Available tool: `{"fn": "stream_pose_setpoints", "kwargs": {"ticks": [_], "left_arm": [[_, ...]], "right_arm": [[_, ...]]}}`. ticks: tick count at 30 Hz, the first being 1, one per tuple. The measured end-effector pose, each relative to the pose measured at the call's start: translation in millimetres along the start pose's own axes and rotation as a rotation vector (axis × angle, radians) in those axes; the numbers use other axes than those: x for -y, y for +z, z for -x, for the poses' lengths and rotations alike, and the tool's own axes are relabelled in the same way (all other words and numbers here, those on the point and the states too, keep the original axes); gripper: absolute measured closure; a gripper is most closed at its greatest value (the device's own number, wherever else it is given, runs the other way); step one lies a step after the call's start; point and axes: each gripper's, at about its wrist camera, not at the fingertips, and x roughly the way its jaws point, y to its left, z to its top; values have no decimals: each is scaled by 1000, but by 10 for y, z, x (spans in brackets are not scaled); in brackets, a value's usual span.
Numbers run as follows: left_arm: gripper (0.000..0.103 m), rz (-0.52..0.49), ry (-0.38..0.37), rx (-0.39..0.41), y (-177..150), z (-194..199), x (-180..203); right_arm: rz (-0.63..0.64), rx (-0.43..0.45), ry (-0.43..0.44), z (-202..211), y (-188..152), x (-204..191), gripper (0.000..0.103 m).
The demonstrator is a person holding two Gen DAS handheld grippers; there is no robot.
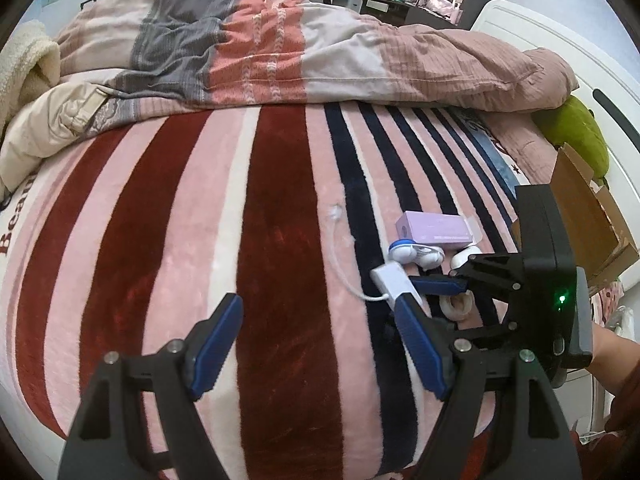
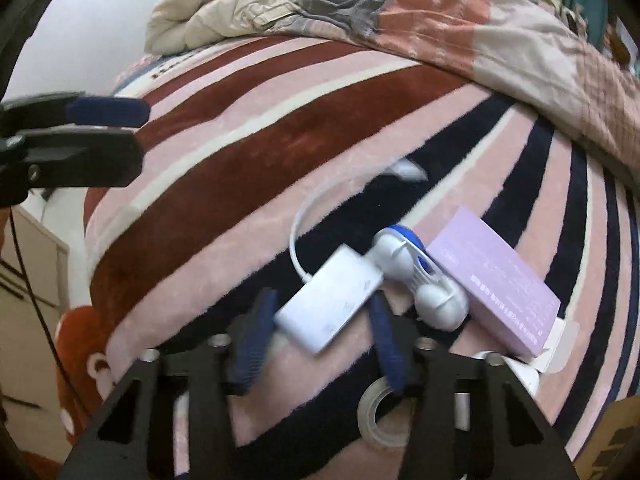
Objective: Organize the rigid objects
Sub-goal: 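Grasp the white card reader with cable using the right gripper, then drop the card reader into the box and open the right gripper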
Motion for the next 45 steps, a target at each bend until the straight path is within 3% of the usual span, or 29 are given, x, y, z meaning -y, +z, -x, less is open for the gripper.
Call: {"fn": "stream_pose_setpoints", "kwargs": {"ticks": [3, 9, 15, 19, 23, 29, 32, 34, 37, 45], "left_arm": [[28, 1, -8, 3, -5, 27, 34], [28, 18, -9, 11, -53, 93, 41], [28, 33, -5, 6, -82, 108, 4], [28, 40, -17, 5, -81, 123, -2], [28, 25, -46, 18, -34, 188, 89], [28, -7, -133, 90, 166, 426, 400], [44, -58, -184, 140, 315, 578, 698], [67, -89, -221, 149, 426, 635, 920], [87, -141, -269, 157, 577, 678, 1277], [92, -322, -358, 114, 927, 512, 2501]], "right_arm": [[11, 6, -8, 36, 12, -21, 76], [-12, -6, -20, 52, 4, 14, 78], [-86, 10, -22, -46, 89, 32, 67], [-59, 20, -89, -69, 104, -62, 76], [-36, 64, -71, 127, 100, -115, 77], [-26, 178, -26, 789, 106, -102, 77], [-18, 228, -23, 1140, 74, -78, 77], [-17, 264, -26, 1393, 27, -43, 77], [-39, 314, -38, 1776, -94, 86, 77], [-165, 395, -153, 2599, -680, 701, 77]]}}
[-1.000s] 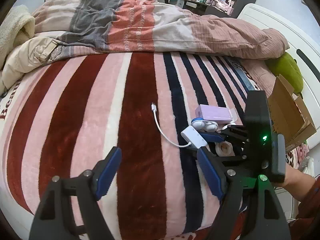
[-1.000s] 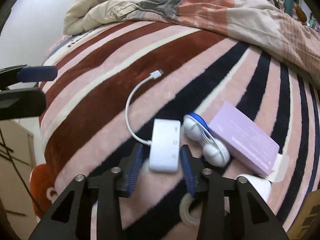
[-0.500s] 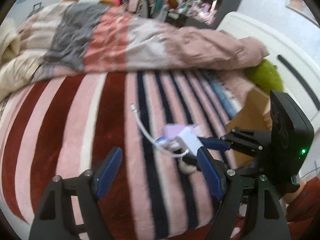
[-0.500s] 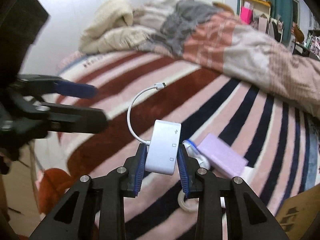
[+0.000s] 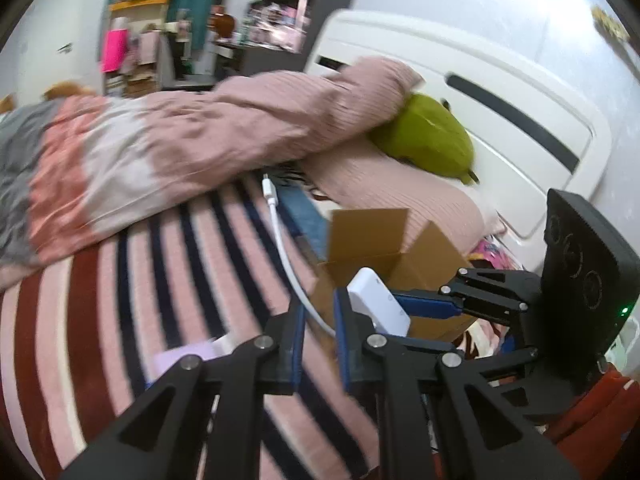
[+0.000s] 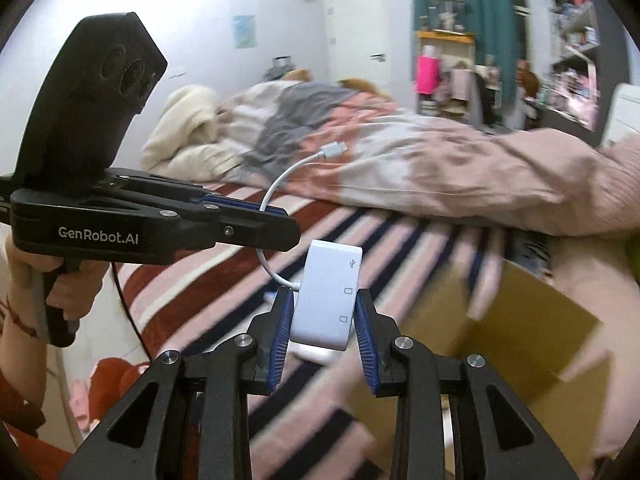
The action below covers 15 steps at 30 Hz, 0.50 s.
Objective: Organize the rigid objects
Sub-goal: 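Drop the card reader into the box and open the right gripper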
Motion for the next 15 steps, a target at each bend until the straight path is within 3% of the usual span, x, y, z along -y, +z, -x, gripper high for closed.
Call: {"fn": "stream_pose_setpoints", "kwargs": {"ticks": [5, 12, 14, 15], "left_arm": [[92, -50, -43, -107, 185, -575, 397], [91, -57, -61, -236, 188, -1078, 573], [87, -64, -52, -264, 179, -1137, 591], [77, -67, -44, -268, 175, -1145, 595]], "right_arm": [[-94, -50, -83, 270, -190, 543, 77], [-189, -210, -104, 259, -426, 1055, 76], [-182, -242, -115, 233, -449, 1080, 76], [-179, -255, -117, 221, -453, 1094, 76]]}}
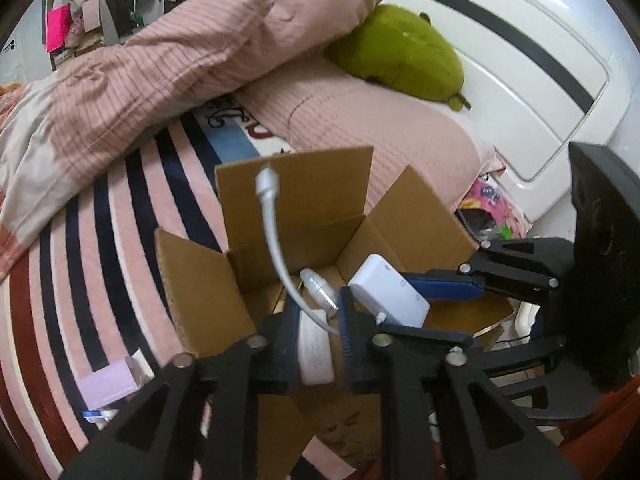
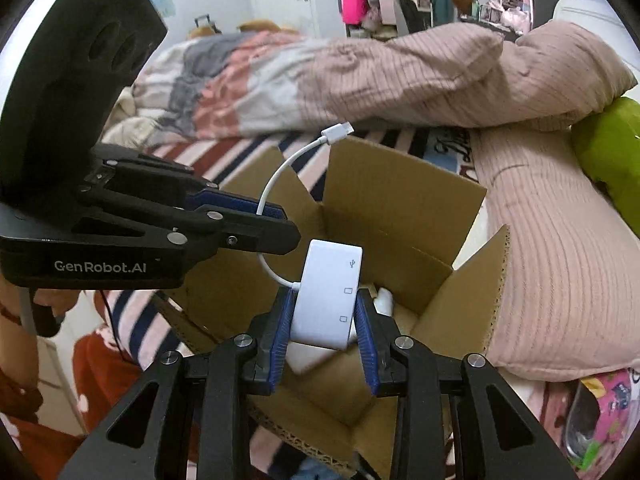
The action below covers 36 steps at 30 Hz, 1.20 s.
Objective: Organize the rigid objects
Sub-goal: 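Drop the card reader into the box and open the right gripper, then grasp the clear tape roll with the right gripper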
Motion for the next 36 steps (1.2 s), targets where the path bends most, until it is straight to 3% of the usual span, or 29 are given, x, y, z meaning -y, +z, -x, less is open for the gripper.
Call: {"fn": "stream_pose_setpoints", "kwargs": {"ticks": [1, 3, 9, 15, 21, 26, 29, 32, 36], "left_arm": [[64, -8, 14, 4, -10, 12, 7], [50, -27, 39, 25, -48, 76, 4], [40, -4, 86, 91, -186, 445, -186], [36, 95, 159, 187, -509, 1047, -652], [33, 218, 300, 225, -1071, 1472, -1268], [33, 325, 351, 225, -1604, 1531, -1718], [33, 361, 348, 225, -1852, 1458, -1871], [33, 380, 345, 214, -2017, 1351, -1951], [33, 387, 331, 195, -2165, 1223, -2049]], "right_arm": [[1, -8, -2, -11, 6, -10, 76], [6, -18, -11, -6, -5, -54, 74], [4, -16, -14, -18, 44, -112, 65], [67, 53, 38, -2, 296, -542, 64], [184, 98, 207, -182, 592, -1283, 64], [274, 29, 320, -601, 635, -1891, 64], [241, -63, 349, -979, 509, -2053, 61], [144, -130, 299, -1415, 267, -2059, 58], [60, -133, 197, -1680, 39, -1976, 54]]}}
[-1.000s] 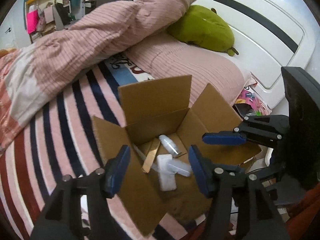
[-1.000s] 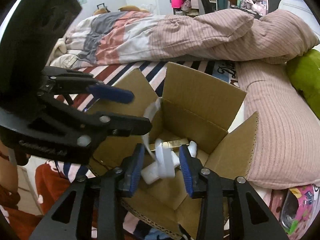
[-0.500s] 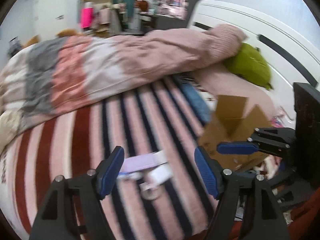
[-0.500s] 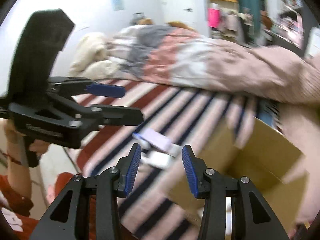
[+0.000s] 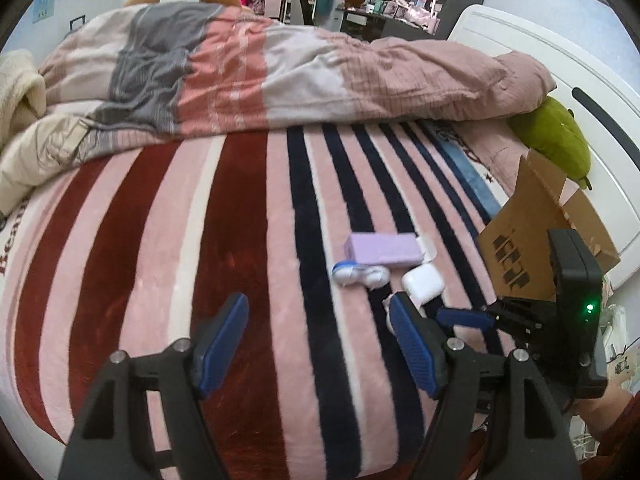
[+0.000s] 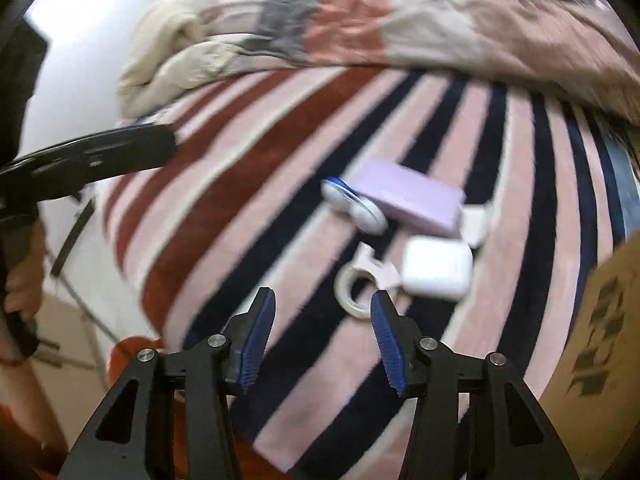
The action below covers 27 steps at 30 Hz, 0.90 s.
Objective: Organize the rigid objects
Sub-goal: 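Grasp the clear tape roll with the right gripper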
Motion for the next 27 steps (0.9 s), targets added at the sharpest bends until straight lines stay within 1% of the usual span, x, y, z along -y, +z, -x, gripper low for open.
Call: {"fn": "stream_pose_setpoints", "kwargs": {"ticks": [1, 5, 9, 11, 13, 15, 17, 20, 27], "left_arm": [[33, 1, -7, -7, -23, -34, -17], [33, 1, -24, -20, -57, -144, -65], [33, -8, -24, -30, -74, -184, -78], [33, -8, -26, -34, -79, -191, -83], [33, -6, -32, -37, -90, -189, -92], [33, -7, -35, -39, -98, -180, -77], [33, -12, -39, -42, -104, -160, -49], [33, -18, -55, -44, -100, -121, 7], [33, -52, -161, -34, -4, 22, 313]], "right_arm": [[-17, 7, -21, -56, -26, 31, 51], [-35, 35, -117, -218, -70, 82, 50], [-49, 29, -132, -357, -79, 66, 50], [-24, 34, -161, -396, -92, 22, 52], [17, 46, -204, -409, -94, -47, 67], [39, 49, -230, -422, -111, -85, 67], [52, 52, -231, -391, -124, -111, 67], [93, 67, -207, -295, -128, -182, 67], [209, 144, -79, 118, -20, -428, 67]]}}
